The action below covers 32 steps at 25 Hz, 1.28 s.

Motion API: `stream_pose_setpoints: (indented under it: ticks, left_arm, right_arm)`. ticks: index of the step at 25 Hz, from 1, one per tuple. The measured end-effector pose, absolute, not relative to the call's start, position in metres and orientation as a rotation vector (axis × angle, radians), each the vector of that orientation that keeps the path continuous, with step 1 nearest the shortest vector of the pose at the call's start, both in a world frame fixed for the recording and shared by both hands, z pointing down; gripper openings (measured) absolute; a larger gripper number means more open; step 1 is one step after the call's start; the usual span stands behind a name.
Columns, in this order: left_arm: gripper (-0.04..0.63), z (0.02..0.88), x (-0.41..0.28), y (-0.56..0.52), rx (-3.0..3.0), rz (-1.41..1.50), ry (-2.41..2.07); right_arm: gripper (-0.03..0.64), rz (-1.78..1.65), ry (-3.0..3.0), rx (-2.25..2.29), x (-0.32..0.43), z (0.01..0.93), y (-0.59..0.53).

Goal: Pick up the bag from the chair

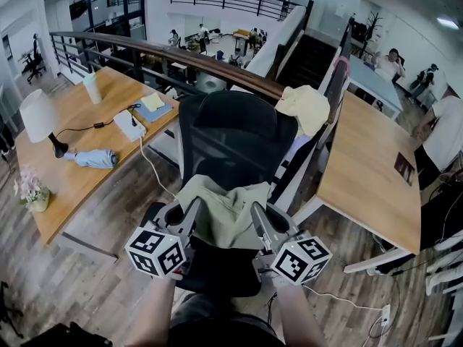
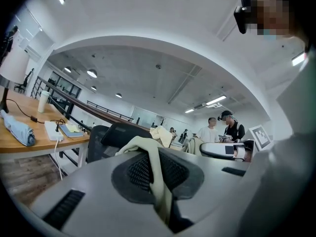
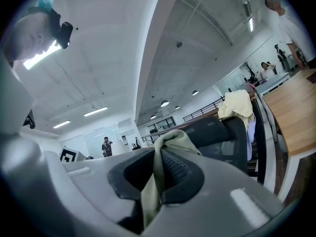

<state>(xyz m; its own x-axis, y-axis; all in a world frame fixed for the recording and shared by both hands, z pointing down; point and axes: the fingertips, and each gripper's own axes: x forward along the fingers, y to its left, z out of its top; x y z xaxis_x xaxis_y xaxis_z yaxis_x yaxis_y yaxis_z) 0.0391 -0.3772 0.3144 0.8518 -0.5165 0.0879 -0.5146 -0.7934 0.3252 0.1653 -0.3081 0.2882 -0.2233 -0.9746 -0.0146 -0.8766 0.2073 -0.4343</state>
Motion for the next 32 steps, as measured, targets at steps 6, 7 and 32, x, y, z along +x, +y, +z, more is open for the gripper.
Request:
stream_pose_setpoints:
  ticks: [6, 7, 32]
  left_arm:
    - [0.011, 0.302, 0.036, -0.380, 2.700, -0.030, -0.779]
    - [0.011, 0.299, 0.036, -0.380, 2.705, -0.031, -0.780]
    - [0.011, 0.268, 0.018, -0.380, 2.745, -0.100, -0.790]
  right_arm:
    - [0.039, -0.458, 2.192, -1.740, 0.169, 0.274, -0.308]
    - [0.038, -0.453, 2.191, -1.739, 0.169, 0.272, -0.308]
    - [0.038, -0.354, 2.193, -1.715, 0.158, 0.238, -0.308]
